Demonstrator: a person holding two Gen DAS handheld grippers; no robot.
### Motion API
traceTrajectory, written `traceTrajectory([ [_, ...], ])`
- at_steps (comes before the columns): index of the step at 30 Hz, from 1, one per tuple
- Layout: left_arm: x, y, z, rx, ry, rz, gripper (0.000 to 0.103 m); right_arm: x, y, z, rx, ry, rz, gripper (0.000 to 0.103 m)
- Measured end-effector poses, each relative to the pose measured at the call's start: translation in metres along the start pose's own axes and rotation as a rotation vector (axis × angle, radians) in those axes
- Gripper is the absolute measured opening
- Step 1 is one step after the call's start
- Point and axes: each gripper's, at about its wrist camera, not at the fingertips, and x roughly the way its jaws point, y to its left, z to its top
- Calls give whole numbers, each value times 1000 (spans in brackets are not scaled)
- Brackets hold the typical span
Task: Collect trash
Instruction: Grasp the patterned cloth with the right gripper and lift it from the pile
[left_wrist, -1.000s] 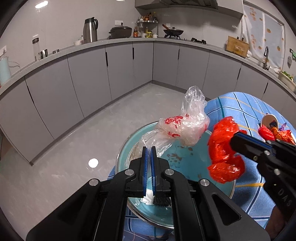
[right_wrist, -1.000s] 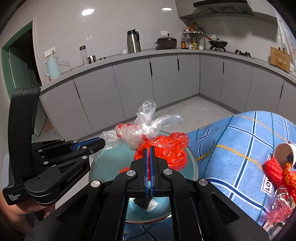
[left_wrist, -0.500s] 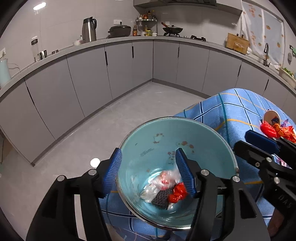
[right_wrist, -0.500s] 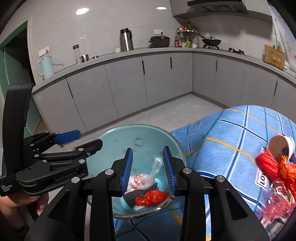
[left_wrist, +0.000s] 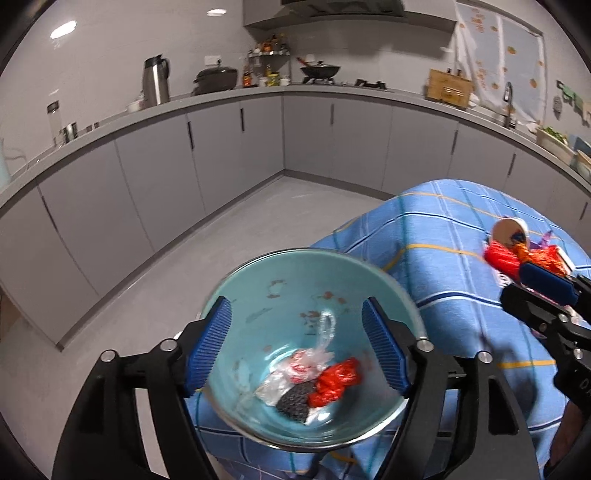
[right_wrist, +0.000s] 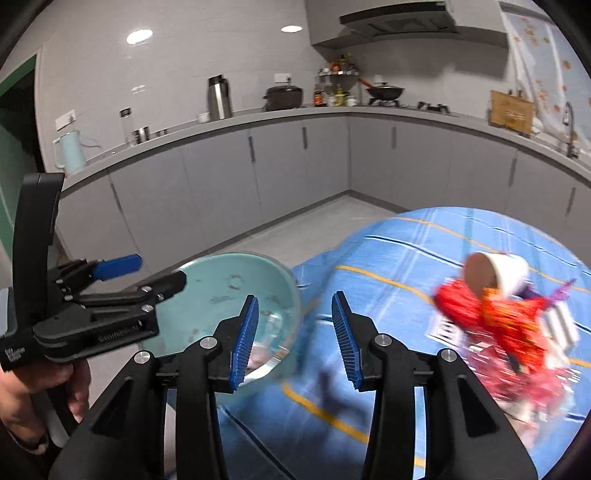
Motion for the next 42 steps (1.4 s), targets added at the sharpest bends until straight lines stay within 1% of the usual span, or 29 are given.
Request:
traceTrajectory([
  [2,-3,-13,1,17,-9,-19,78,-15,-12,-4,11,-10,-34,47],
  [6,-4,-49,3,69,-12,-71,79,-53,-48,-20,51,-37,-154,49],
  [7,-4,-55,3,77,-13,-78,80,-59,-55,-23,61,-38,-179,50],
  [10,-5,-88,0,124,-23,-115,86,-75,-80,-38,108,-39,-244,51],
  [14,-1,-123,-5,173,-12,-155,86,-85,-104,-57,162,-21,-299,51],
  [17,0,-143,-10,201,2,-183,87,-86,-115,-66,186,-5,-313,51],
  [21,0,-155,-16,224,12,-193,88,-81,-120,-78,201,18,-309,51],
  [25,-1,-154,-16,219,12,-188,90,-70,-114,-81,176,42,-299,51],
  [28,-1,-151,-15,214,9,-184,90,-57,-111,-84,161,82,-320,50],
  [30,-2,-150,-14,210,8,-187,91,-49,-110,-88,151,113,-333,44],
  [31,-2,-149,-14,210,7,-188,91,-46,-109,-88,147,123,-336,35],
  [32,-2,-149,-14,210,7,-189,91,-46,-110,-90,148,124,-334,29],
  [33,-2,-149,-13,209,7,-189,91,-47,-110,-90,145,124,-331,27],
  [34,-2,-149,-13,208,7,-190,91,-47,-109,-90,141,123,-331,23],
  [37,-4,-148,-12,203,4,-194,91,-57,-107,-89,149,98,-321,20],
  [42,-8,-150,-8,207,-12,-198,91,-83,-98,-79,155,37,-299,20],
])
